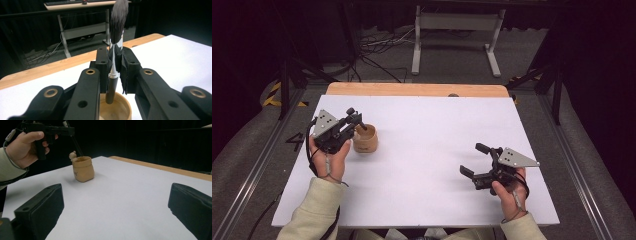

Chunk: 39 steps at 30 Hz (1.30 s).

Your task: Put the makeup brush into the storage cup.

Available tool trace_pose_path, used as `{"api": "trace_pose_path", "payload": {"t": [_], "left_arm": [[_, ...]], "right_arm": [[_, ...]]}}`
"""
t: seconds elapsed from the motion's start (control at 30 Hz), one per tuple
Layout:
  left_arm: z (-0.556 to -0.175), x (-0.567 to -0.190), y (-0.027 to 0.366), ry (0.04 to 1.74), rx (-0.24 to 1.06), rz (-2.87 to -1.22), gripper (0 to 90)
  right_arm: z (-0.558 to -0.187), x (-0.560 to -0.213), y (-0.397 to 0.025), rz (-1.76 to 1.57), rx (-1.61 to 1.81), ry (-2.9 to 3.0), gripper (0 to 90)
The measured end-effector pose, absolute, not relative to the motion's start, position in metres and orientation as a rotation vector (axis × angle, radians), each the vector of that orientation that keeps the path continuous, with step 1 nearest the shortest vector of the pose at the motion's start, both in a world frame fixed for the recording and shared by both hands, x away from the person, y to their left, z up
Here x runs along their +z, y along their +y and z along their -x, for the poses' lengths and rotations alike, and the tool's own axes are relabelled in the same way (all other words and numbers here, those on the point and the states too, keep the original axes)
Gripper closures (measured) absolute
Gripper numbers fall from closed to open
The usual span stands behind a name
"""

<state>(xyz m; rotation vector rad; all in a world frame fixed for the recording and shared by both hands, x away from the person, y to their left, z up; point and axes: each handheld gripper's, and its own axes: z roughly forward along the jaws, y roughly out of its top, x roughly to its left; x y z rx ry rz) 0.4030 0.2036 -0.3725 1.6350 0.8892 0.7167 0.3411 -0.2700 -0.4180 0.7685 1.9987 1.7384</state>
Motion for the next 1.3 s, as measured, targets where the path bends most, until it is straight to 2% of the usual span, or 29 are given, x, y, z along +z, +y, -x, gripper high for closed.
{"api": "trace_pose_path", "payload": {"t": [1.3], "left_arm": [[-0.421,-0.401,0.198,0.908,0.626,-1.767,78.7]], "right_arm": [[-0.342,-0.423,-0.268,-0.766,1.763,2.043,0.8]]}}
